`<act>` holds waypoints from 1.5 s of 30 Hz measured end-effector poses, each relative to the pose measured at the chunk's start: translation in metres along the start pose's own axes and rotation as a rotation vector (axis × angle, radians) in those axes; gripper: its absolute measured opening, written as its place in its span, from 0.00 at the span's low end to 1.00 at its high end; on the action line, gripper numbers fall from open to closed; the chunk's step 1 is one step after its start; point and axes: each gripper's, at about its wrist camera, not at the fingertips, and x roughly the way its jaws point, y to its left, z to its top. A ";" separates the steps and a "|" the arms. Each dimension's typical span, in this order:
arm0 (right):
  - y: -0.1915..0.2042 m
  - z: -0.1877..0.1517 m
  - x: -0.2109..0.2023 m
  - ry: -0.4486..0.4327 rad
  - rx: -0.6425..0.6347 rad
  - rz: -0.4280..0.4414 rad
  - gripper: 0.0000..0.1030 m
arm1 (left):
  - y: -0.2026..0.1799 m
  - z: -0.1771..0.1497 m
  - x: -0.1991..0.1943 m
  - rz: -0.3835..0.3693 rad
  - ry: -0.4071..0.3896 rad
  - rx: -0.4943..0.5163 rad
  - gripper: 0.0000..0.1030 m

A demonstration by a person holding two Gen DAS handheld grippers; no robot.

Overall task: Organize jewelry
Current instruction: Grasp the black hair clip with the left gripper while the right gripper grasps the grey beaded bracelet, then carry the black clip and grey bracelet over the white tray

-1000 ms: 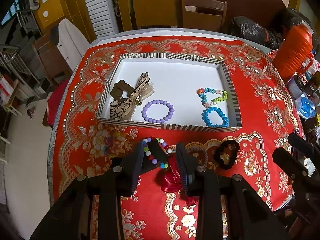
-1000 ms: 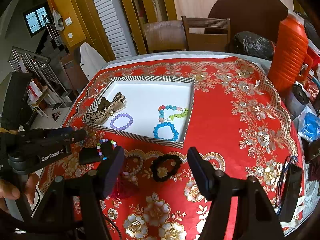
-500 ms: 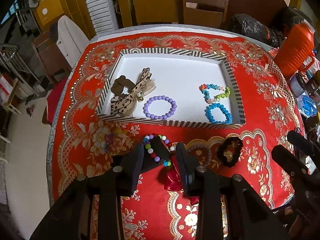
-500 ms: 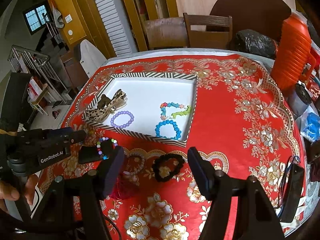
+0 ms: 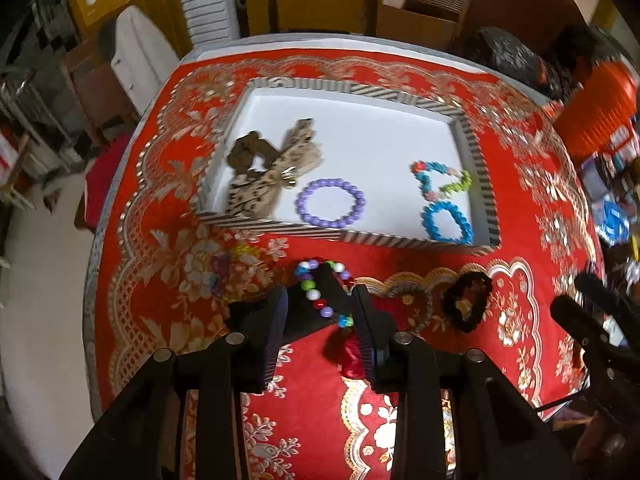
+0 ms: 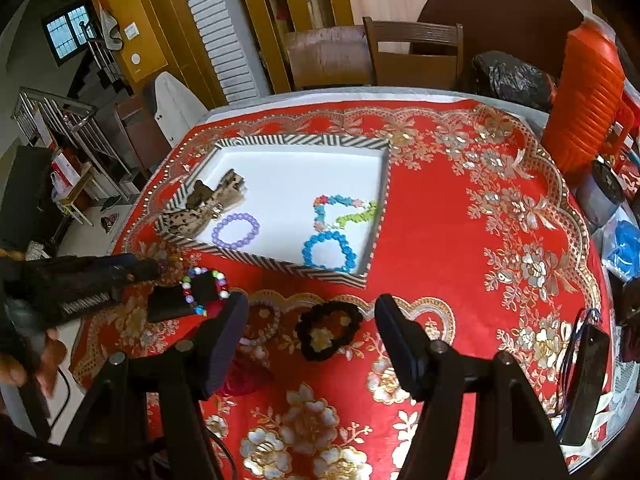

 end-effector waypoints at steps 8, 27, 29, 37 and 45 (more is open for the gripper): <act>-0.045 -0.031 0.034 0.100 0.097 -0.023 0.67 | 0.065 -0.008 0.018 -0.068 0.073 -0.149 0.13; 0.043 -0.014 0.116 0.203 -0.142 0.077 0.55 | 0.080 -0.022 0.050 -0.238 0.177 -0.085 0.23; 0.043 -0.014 0.124 0.222 -0.135 0.086 0.55 | 0.070 -0.021 0.053 -0.248 0.193 0.026 0.24; 0.047 -0.012 0.138 0.247 -0.133 0.070 0.55 | 0.052 -0.015 0.072 -0.213 0.204 0.306 0.24; 0.051 -0.012 0.144 0.253 -0.118 0.062 0.55 | 0.038 -0.015 0.096 -0.182 0.227 0.410 0.24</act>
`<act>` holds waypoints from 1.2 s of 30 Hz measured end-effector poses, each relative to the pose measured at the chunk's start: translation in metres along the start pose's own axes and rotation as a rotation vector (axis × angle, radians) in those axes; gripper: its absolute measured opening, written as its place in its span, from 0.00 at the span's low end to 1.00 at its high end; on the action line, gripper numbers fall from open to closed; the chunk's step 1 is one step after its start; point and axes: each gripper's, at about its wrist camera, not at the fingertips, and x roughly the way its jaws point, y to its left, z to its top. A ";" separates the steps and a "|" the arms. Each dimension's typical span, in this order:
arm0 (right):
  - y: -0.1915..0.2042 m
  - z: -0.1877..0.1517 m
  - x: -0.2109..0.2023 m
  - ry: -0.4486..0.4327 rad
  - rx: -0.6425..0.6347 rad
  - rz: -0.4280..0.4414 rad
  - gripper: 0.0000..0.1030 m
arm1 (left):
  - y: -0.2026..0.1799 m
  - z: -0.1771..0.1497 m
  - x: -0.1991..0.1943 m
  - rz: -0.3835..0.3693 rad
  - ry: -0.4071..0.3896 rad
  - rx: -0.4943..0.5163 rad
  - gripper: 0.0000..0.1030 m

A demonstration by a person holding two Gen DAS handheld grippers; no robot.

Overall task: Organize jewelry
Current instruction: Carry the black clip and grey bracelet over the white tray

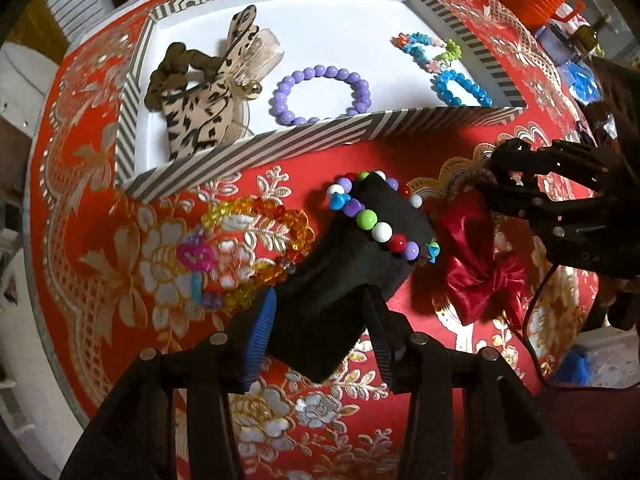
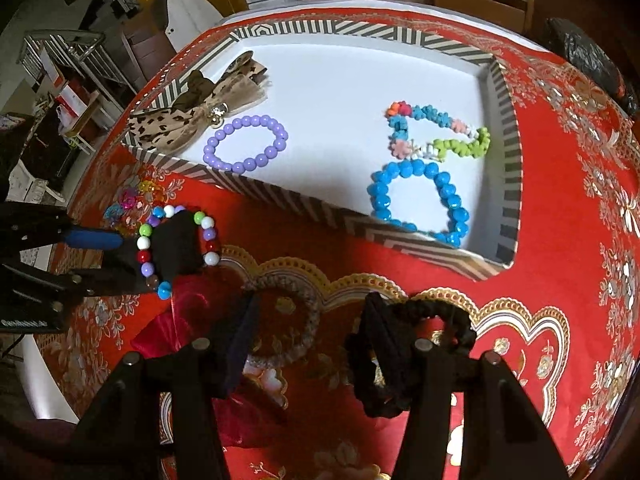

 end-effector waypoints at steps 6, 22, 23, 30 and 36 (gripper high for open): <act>-0.001 -0.001 -0.001 0.008 0.008 0.030 0.09 | -0.004 -0.001 -0.001 0.009 -0.004 -0.006 0.00; 0.002 -0.003 -0.074 -0.141 -0.034 0.121 0.08 | -0.008 -0.055 -0.072 0.069 0.078 -0.084 0.00; 0.001 -0.004 -0.078 -0.152 -0.033 0.128 0.08 | -0.006 -0.057 -0.078 0.074 0.069 -0.099 0.00; -0.008 -0.004 -0.106 -0.221 -0.012 0.161 0.08 | -0.010 -0.055 -0.113 0.035 -0.049 -0.179 0.00; -0.016 0.009 -0.117 -0.248 0.014 0.124 0.08 | -0.024 -0.016 -0.128 -0.006 -0.166 -0.188 0.00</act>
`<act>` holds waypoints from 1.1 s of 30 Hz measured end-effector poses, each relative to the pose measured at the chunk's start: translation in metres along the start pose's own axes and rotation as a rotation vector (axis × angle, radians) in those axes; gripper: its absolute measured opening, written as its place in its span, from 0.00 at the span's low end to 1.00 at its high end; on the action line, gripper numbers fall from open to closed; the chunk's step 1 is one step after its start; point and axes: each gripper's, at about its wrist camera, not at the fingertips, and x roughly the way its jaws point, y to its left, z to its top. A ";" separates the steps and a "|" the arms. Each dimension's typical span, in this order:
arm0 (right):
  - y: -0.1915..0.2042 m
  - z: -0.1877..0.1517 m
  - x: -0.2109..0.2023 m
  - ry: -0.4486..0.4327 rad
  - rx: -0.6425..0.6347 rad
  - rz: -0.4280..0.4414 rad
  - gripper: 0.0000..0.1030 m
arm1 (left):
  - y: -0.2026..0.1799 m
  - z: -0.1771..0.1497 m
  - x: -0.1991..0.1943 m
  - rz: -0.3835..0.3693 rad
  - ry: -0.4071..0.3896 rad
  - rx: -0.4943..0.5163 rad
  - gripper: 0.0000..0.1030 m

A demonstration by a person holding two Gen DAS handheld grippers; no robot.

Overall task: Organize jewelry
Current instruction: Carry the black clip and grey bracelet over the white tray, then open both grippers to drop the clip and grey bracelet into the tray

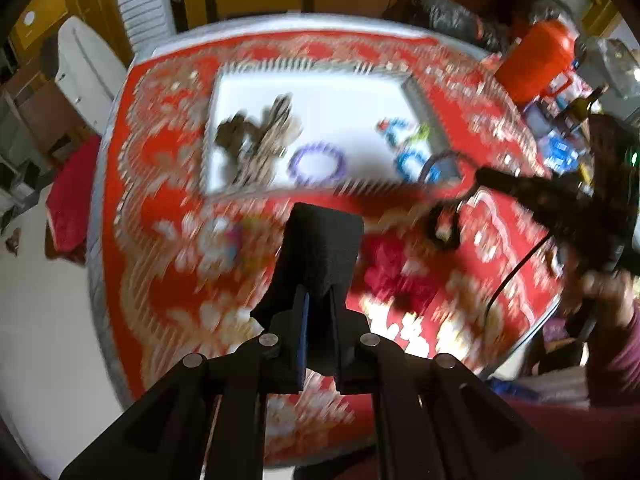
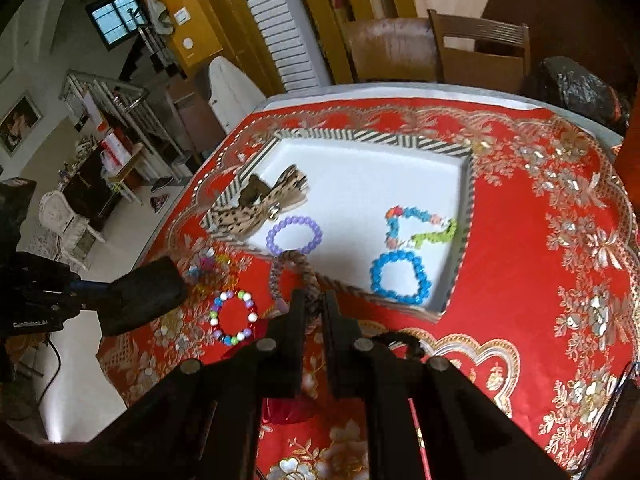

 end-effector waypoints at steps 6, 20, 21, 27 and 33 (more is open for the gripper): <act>-0.006 0.019 0.005 -0.020 0.026 -0.045 0.08 | -0.012 0.050 0.024 -0.005 -0.066 -0.034 0.00; -0.023 0.066 0.074 0.028 0.116 -0.089 0.08 | 0.022 0.140 0.079 0.086 -0.075 -0.049 0.00; -0.024 0.069 0.079 0.031 0.119 -0.090 0.08 | 0.028 0.145 0.082 0.084 -0.069 -0.057 0.00; -0.031 0.085 0.122 0.077 0.144 -0.094 0.08 | 0.074 0.178 0.102 0.065 -0.052 -0.140 0.00; -0.034 0.091 0.159 0.123 0.178 -0.077 0.08 | 0.098 0.193 0.132 0.050 -0.012 -0.207 0.00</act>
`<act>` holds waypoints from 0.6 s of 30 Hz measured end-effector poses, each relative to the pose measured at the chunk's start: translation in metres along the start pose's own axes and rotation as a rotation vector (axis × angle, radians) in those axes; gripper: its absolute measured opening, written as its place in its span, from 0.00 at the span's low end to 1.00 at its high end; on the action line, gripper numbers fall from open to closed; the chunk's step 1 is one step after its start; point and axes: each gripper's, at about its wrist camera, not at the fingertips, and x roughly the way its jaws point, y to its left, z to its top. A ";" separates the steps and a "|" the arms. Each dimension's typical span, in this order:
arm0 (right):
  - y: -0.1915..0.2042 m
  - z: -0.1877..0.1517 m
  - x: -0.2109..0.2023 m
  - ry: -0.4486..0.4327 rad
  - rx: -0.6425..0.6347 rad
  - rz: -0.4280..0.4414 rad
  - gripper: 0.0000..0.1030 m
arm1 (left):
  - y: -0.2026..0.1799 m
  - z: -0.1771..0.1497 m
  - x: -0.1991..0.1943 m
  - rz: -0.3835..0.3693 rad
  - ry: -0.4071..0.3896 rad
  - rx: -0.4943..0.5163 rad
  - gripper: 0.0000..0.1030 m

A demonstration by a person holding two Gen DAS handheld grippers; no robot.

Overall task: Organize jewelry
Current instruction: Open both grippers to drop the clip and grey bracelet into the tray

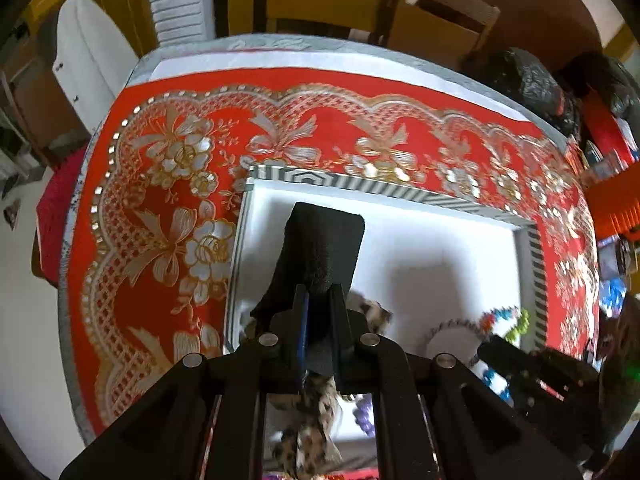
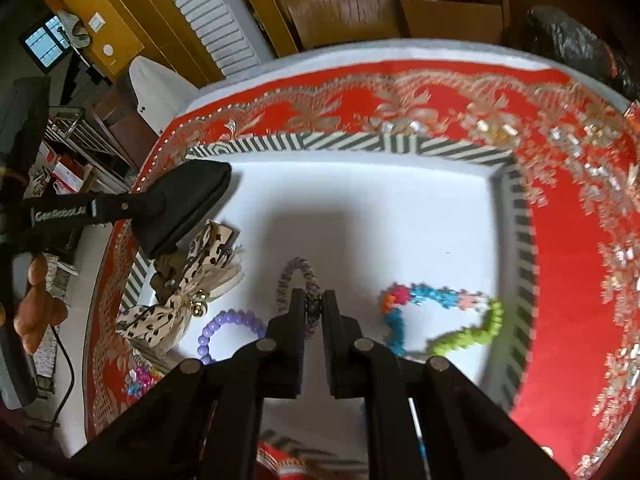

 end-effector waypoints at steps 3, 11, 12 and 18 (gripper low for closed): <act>0.001 0.002 0.011 0.005 0.004 -0.009 0.08 | 0.009 0.004 0.011 0.026 0.007 -0.034 0.00; 0.003 0.000 0.021 -0.002 -0.040 -0.064 0.23 | 0.012 0.007 0.020 0.051 -0.003 -0.064 0.00; 0.004 -0.001 0.016 -0.013 -0.046 -0.072 0.36 | 0.012 0.008 0.020 0.052 -0.004 -0.065 0.00; 0.008 -0.005 -0.013 -0.050 -0.033 -0.031 0.45 | 0.009 0.002 -0.002 0.054 -0.031 -0.057 0.12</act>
